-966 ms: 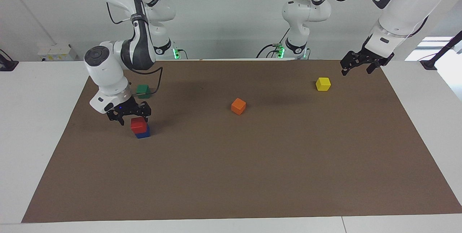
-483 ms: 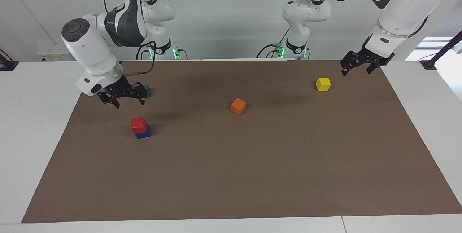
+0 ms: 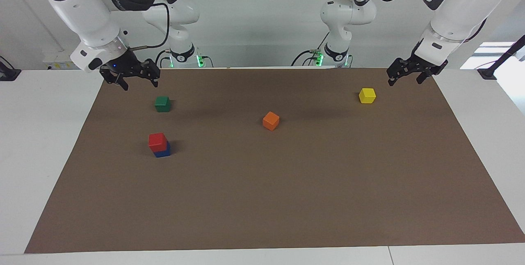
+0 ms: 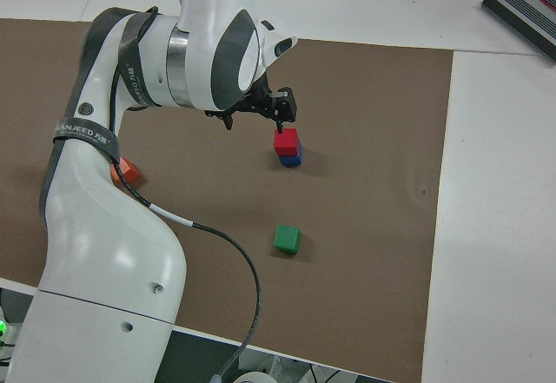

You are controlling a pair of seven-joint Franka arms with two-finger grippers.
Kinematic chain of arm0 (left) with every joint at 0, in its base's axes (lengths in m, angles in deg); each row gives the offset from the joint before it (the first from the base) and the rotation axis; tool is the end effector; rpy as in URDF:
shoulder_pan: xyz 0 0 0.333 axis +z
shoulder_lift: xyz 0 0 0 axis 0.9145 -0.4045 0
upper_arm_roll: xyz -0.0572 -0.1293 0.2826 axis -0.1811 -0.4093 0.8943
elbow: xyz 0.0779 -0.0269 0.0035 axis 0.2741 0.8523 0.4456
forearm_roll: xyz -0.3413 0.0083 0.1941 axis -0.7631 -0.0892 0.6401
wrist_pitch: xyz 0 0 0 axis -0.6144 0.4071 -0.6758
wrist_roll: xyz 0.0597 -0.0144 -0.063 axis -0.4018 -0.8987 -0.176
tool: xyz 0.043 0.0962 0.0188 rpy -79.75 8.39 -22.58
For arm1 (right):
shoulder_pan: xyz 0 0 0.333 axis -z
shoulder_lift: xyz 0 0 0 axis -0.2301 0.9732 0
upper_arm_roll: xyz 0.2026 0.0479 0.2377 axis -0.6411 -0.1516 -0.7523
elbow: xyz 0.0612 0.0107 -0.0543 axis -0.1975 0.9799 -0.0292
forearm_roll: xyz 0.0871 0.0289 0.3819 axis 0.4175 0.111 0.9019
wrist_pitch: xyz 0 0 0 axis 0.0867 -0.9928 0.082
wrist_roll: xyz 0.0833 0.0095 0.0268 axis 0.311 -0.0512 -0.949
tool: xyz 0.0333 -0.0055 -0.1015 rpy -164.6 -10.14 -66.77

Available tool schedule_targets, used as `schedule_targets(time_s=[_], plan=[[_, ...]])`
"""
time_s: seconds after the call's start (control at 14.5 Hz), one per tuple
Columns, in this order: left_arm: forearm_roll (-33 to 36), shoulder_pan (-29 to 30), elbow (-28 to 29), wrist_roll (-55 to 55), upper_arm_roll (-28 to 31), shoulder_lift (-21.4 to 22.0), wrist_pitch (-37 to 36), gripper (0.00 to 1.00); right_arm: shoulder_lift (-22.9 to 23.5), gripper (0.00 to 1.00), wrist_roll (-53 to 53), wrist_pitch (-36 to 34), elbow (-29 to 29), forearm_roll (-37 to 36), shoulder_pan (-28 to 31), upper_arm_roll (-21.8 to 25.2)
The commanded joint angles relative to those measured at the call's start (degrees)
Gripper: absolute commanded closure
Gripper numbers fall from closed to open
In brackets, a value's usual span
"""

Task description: Transfer red block to right arm and stack on blue block

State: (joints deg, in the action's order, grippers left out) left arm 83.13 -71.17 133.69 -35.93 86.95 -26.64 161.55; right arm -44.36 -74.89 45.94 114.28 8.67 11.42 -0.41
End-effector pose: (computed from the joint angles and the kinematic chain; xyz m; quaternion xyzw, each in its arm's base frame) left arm 0.5480 -0.0254 0.6037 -0.9992 0.0043 0.0402 0.0032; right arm 0.5304 0.0003 0.5822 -0.9978 -0.0302 0.0569 0.0169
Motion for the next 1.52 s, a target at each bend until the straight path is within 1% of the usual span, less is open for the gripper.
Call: schedule_targets(time_s=[0.0,0.14,0.21,0.41,0.69,0.9,1.45], plan=[[-0.1,0.2,1.0,0.6,-0.1,1.0,0.2,0.0,1.6,0.0,0.3,-1.5,-3.4,-3.4,0.7,-0.1],[-0.1,0.2,1.0,0.6,-0.1,0.9,0.2,0.0,1.7,0.0,-1.0,-1.3,-3.7,-4.5,1.0,0.0],[-0.1,0.2,1.0,0.6,-0.1,0.9,0.2,0.0,2.4,0.0,-2.5,-1.2,-4.9,-5.1,2.1,-0.1],[-0.1,0.2,1.0,0.6,-0.1,1.0,0.2,0.0,2.9,0.0,-3.3,-0.3,-5.6,-4.1,4.2,-0.1],[-0.1,0.2,1.0,0.6,-0.1,1.0,0.2,0.0,3.1,0.0,-3.0,0.6,-5.7,-4.3,4.3,-0.1],[-0.1,0.2,1.0,0.6,-0.1,1.0,0.2,0.0,3.8,0.0,-3.1,-0.3,-7.8,-4.1,4.3,-0.2],[-0.1,0.2,1.0,0.6,-0.1,1.0,0.2,0.0,3.3,0.0,1.0,-1.0,-6.7,-4.1,3.7,-0.3]])
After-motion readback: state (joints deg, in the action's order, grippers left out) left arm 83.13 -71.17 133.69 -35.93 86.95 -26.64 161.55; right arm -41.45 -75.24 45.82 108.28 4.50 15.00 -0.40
